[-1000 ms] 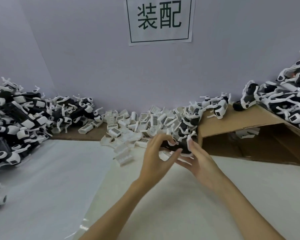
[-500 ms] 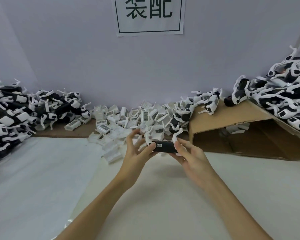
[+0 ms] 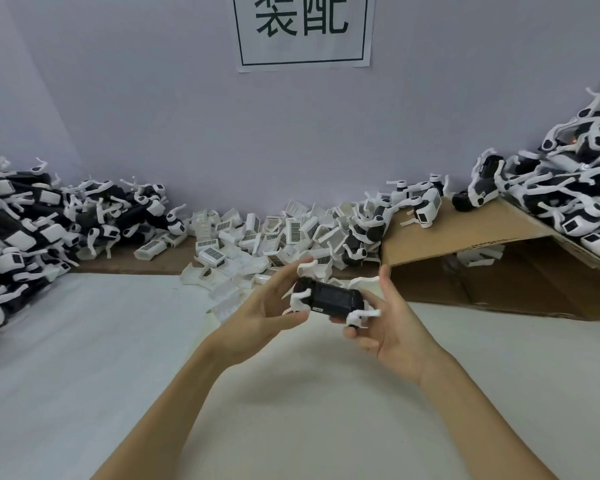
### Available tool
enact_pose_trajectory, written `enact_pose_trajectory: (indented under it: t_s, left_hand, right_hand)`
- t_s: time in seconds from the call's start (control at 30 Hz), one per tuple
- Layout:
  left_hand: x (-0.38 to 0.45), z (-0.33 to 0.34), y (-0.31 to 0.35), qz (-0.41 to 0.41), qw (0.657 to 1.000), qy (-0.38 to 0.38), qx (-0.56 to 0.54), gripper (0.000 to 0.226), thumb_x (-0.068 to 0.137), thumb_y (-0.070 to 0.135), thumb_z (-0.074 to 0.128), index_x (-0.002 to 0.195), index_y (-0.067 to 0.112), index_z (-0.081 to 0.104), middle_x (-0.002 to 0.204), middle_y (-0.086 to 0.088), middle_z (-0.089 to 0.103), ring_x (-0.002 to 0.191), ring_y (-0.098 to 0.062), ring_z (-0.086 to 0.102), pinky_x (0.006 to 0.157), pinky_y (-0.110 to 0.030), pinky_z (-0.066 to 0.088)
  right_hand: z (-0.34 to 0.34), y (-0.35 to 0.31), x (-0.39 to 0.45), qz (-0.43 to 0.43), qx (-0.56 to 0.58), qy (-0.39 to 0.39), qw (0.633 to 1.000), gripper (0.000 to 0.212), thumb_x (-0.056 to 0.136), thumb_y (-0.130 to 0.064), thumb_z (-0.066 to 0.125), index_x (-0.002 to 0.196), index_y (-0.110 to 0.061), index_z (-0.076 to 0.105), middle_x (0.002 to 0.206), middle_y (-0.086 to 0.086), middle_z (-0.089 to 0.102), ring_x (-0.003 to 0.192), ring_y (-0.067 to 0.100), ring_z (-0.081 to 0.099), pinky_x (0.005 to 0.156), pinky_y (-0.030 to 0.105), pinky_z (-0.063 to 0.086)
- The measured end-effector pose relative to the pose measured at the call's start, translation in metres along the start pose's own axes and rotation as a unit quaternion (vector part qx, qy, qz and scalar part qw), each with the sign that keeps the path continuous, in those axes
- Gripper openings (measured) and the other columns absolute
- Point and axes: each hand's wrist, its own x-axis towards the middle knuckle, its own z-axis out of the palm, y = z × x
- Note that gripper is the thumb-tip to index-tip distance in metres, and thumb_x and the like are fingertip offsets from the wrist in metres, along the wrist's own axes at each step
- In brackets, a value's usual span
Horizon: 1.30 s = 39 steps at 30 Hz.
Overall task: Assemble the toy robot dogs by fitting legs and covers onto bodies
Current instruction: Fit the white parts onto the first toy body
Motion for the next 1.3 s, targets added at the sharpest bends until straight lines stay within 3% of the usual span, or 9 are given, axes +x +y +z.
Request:
enact_pose_trajectory:
  t_s: [0.2, 0.33, 0.4, 0.5, 0.63, 0.8, 1.03, 1.13, 1.3]
  left_hand:
    - [-0.001, -0.004, -0.005, -0.041, 0.992, 0.062, -0.098, 0.082, 0.101, -0.019, 0.043, 0.16, 0.038, 0.046, 0.119, -0.032, 0.064, 0.127, -0.053, 0.063, 0.107, -0.04, 0.054]
    - [-0.002, -0.007, 0.001, -0.038, 0.967, 0.02, -0.253, 0.074, 0.091, -0.012, 0.045, 0.159, 0.017, 0.05, 0.164, -0.029, 0.035, 0.139, -0.057, 0.051, 0.125, -0.053, 0.037]
    - [0.003, -0.003, 0.003, -0.048, 0.963, 0.049, -0.262, 0.056, 0.097, 0.021, 0.066, 0.152, 0.016, 0.056, 0.158, -0.027, 0.049, 0.133, -0.059, 0.056, 0.114, -0.056, 0.049]
    - [0.007, 0.014, 0.0, -0.114, 0.971, 0.139, -0.159, 0.075, 0.09, 0.065, 0.073, 0.143, 0.015, 0.055, 0.137, -0.022, 0.069, 0.114, -0.052, 0.07, 0.096, -0.053, 0.059]
    - [0.006, 0.024, -0.005, -0.11, 0.971, 0.204, -0.067, 0.062, 0.091, 0.055, 0.074, 0.136, 0.014, 0.064, 0.121, -0.017, 0.075, 0.094, -0.035, 0.075, 0.087, -0.04, 0.056]
    - [0.0, 0.023, 0.001, -0.045, 0.973, 0.227, 0.004, 0.033, 0.092, 0.041, 0.071, 0.118, 0.024, 0.079, 0.099, -0.014, 0.079, 0.09, -0.02, 0.077, 0.083, -0.02, 0.052]
    - [0.001, 0.025, 0.0, 0.047, 0.959, 0.276, 0.048, 0.032, 0.083, 0.053, 0.076, 0.112, 0.038, 0.077, 0.102, -0.003, 0.08, 0.095, -0.015, 0.075, 0.083, -0.018, 0.054]
    - [0.001, 0.026, -0.005, 0.092, 0.925, 0.33, 0.162, 0.046, 0.082, 0.053, 0.082, 0.124, 0.039, 0.07, 0.11, 0.008, 0.073, 0.108, -0.019, 0.07, 0.09, -0.024, 0.056]
    - [-0.002, 0.036, -0.012, 0.176, 0.866, 0.252, 0.395, 0.061, 0.084, 0.054, 0.084, 0.136, 0.034, 0.058, 0.134, 0.022, 0.063, 0.124, 0.0, 0.06, 0.099, -0.011, 0.042]
  right_hand:
    - [0.011, 0.01, 0.008, -0.128, -0.017, 0.003, 0.992, 0.02, 0.094, -0.017, 0.062, 0.11, -0.017, 0.074, 0.123, 0.024, 0.069, 0.084, 0.031, 0.061, 0.085, 0.045, 0.049]
    - [0.006, 0.011, 0.008, -0.166, -0.019, 0.001, 0.986, 0.027, 0.098, -0.024, 0.055, 0.118, -0.017, 0.073, 0.128, 0.022, 0.069, 0.096, 0.035, 0.063, 0.096, 0.048, 0.043]
    - [0.005, 0.011, 0.007, -0.183, -0.073, 0.024, 0.98, 0.031, 0.106, -0.037, 0.053, 0.121, -0.016, 0.07, 0.132, 0.022, 0.066, 0.096, 0.032, 0.067, 0.098, 0.046, 0.049]
    - [0.004, 0.015, 0.006, -0.239, -0.229, 0.047, 0.942, 0.03, 0.103, -0.037, 0.057, 0.129, -0.03, 0.07, 0.13, 0.012, 0.068, 0.114, 0.028, 0.071, 0.106, 0.05, 0.054]
    - [0.001, 0.014, 0.008, -0.242, -0.189, 0.035, 0.951, 0.062, 0.097, -0.02, 0.068, 0.148, -0.05, 0.05, 0.129, 0.021, 0.068, 0.12, 0.034, 0.068, 0.109, 0.045, 0.049]
    - [-0.003, 0.017, 0.01, -0.226, -0.163, 0.035, 0.96, 0.071, 0.086, -0.023, 0.075, 0.151, -0.036, 0.048, 0.127, 0.024, 0.067, 0.116, 0.027, 0.067, 0.119, 0.051, 0.041]
    - [0.0, 0.021, 0.011, -0.229, -0.218, 0.074, 0.946, 0.083, 0.083, -0.048, 0.075, 0.158, -0.035, 0.039, 0.132, 0.001, 0.069, 0.13, 0.013, 0.062, 0.116, 0.036, 0.042]
    - [0.01, 0.03, 0.009, -0.236, -0.278, 0.168, 0.916, 0.087, 0.073, -0.062, 0.074, 0.148, -0.031, 0.044, 0.132, -0.009, 0.064, 0.121, -0.001, 0.062, 0.091, 0.018, 0.049]
    - [0.017, 0.038, 0.011, -0.17, -0.224, 0.06, 0.958, 0.061, 0.093, -0.059, 0.057, 0.122, -0.006, 0.068, 0.105, 0.019, 0.076, 0.092, 0.031, 0.077, 0.072, 0.036, 0.06]
